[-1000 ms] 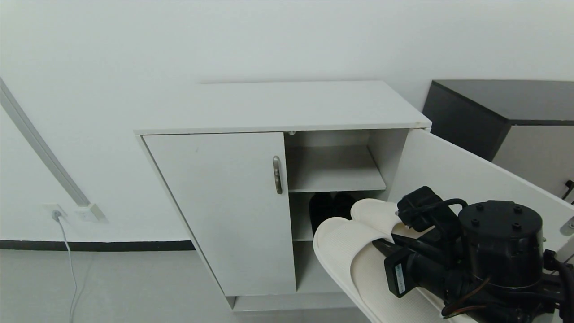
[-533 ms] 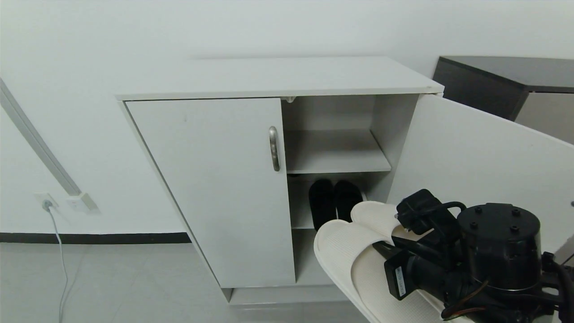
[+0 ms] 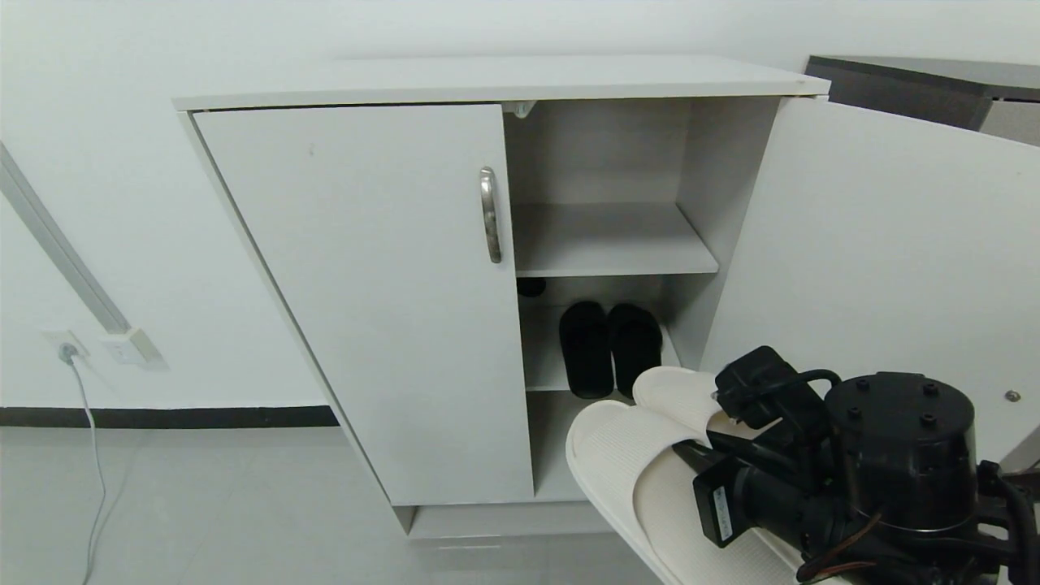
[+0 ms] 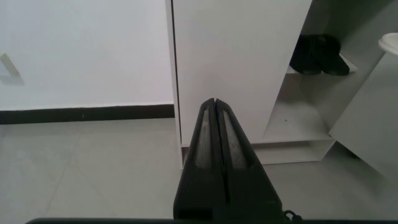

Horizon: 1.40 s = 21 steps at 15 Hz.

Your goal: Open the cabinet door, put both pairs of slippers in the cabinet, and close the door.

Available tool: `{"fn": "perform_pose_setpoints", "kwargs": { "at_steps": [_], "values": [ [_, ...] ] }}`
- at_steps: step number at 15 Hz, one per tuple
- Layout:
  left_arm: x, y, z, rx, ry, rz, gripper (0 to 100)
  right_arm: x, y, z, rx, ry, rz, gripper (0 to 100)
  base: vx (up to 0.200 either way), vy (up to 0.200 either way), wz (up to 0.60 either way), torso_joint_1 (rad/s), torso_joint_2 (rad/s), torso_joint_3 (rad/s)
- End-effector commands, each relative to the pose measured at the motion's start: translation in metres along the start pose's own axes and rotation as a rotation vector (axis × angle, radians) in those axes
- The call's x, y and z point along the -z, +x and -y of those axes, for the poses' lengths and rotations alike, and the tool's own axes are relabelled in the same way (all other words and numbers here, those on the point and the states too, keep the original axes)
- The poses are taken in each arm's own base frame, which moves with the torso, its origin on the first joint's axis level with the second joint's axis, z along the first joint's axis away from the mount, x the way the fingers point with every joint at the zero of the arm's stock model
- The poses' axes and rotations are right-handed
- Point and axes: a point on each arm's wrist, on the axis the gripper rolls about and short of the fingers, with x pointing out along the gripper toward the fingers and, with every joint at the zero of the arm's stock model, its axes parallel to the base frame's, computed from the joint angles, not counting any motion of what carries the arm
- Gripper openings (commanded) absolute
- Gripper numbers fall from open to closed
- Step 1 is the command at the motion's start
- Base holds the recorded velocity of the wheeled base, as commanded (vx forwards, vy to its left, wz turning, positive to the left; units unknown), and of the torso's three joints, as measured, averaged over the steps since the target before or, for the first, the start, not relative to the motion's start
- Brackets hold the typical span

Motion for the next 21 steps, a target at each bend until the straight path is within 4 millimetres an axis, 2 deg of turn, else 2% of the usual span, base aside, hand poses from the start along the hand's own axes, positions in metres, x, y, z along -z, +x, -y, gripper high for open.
{"fn": "perform_pose_setpoints", "kwargs": {
  "at_steps": [1,8,10,12,14,15,16,20,21],
  "values": [
    [0.0,0.0,0.0,0.0,0.0,-0.002,0,0.0,0.0,0.0,0.001,-0.001,-0.002,0,0.0,0.0,0.0,0.007,0.07,0.08],
    [0.0,0.0,0.0,0.0,0.0,-0.002,0,0.003,0.005,-0.004,-0.008,-0.002,0.001,0,0.0,0.0,0.0,0.0,0.0,0.0],
    [0.0,0.0,0.0,0.0,0.001,-0.002,0,0.008,0.015,-0.013,-0.025,-0.005,0.011,0,0.0,0.0,0.0,0.0,0.0,0.0],
    [0.0,0.0,0.0,0.0,0.003,-0.002,0,0.01,0.034,-0.023,-0.007,0.007,0.054,0,0.0,0.0,0.0,0.0,0.0,0.0],
    [0.0,0.0,0.0,0.0,0.003,-0.002,0,0.0,0.069,-0.036,0.166,0.06,0.113,0,0.0,0.0,0.0,0.0,0.0,0.0],
    [0.0,0.0,0.0,0.0,0.003,-0.002,0,-0.012,0.088,-0.044,0.241,0.107,0.15,0,0.0,0.0,0.0,0.0,0.0,0.0],
    [0.0,0.0,0.0,0.0,0.003,-0.002,0,-0.017,0.095,-0.047,0.255,0.11,0.147,0,0.0,0.0,0.0,0.0,0.0,0.0],
    [0.0,0.0,0.0,0.0,0.003,-0.002,0,-0.085,0.112,-0.052,0.468,0.208,0.137,0,0.0,0.0,0.0,0.0,0.0,0.0],
    [0.0,0.0,0.0,0.0,0.003,-0.002,0,-0.094,0.113,-0.05,0.485,0.22,0.152,0,0.0,0.0,0.0,0.0,0.0,0.0]
  ]
}}
